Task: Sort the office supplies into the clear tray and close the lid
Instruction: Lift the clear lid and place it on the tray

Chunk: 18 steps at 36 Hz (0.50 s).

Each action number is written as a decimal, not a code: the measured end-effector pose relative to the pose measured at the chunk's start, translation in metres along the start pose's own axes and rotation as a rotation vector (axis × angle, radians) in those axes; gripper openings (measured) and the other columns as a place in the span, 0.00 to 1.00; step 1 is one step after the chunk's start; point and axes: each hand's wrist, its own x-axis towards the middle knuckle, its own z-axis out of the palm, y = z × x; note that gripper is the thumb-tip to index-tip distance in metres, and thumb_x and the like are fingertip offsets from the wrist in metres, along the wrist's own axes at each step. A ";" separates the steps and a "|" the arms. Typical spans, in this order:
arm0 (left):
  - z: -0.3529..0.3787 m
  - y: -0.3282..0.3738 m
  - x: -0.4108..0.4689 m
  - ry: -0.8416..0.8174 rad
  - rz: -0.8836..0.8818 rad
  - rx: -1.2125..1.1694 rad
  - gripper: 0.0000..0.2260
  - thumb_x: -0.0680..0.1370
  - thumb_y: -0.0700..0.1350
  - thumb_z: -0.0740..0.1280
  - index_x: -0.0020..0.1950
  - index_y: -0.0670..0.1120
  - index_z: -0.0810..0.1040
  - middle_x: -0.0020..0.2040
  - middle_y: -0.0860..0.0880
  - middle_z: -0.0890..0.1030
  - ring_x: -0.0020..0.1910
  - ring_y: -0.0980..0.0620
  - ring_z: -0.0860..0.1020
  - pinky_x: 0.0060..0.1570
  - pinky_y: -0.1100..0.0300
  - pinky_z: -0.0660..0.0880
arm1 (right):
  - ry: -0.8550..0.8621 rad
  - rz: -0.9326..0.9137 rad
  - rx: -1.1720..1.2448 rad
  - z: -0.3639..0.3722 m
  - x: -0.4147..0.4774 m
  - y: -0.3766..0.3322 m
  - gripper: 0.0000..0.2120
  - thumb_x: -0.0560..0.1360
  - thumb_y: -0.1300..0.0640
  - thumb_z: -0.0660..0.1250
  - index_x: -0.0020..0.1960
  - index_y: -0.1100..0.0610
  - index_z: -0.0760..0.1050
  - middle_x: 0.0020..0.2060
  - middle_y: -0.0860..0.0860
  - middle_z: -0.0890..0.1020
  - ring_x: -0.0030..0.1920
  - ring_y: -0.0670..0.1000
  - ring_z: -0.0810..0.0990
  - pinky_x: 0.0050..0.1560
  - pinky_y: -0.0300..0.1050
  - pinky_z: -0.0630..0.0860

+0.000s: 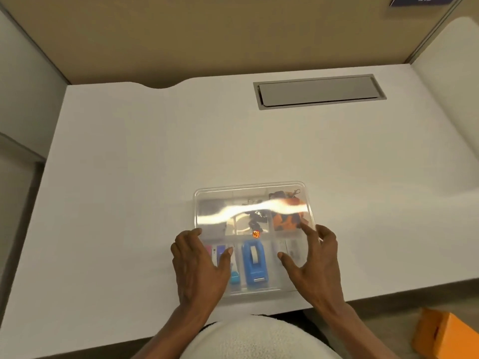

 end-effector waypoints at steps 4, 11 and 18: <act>0.009 -0.007 -0.003 -0.022 0.022 0.045 0.37 0.74 0.65 0.69 0.74 0.46 0.62 0.69 0.44 0.71 0.66 0.44 0.74 0.61 0.50 0.78 | -0.004 -0.078 -0.143 0.005 0.003 0.004 0.44 0.71 0.32 0.69 0.79 0.48 0.55 0.76 0.59 0.61 0.72 0.61 0.67 0.66 0.60 0.76; 0.024 -0.019 0.003 -0.066 0.141 0.045 0.43 0.77 0.75 0.47 0.82 0.48 0.47 0.84 0.42 0.53 0.81 0.40 0.59 0.76 0.44 0.61 | 0.032 -0.163 -0.222 0.010 0.017 0.005 0.40 0.76 0.29 0.59 0.78 0.52 0.59 0.80 0.61 0.54 0.80 0.62 0.56 0.74 0.62 0.65; 0.034 -0.031 0.018 -0.143 0.202 -0.098 0.46 0.74 0.78 0.51 0.82 0.56 0.36 0.85 0.49 0.43 0.84 0.45 0.47 0.79 0.41 0.56 | -0.012 -0.432 -0.269 0.002 0.040 0.004 0.45 0.77 0.30 0.60 0.83 0.54 0.50 0.83 0.56 0.47 0.82 0.58 0.46 0.77 0.64 0.60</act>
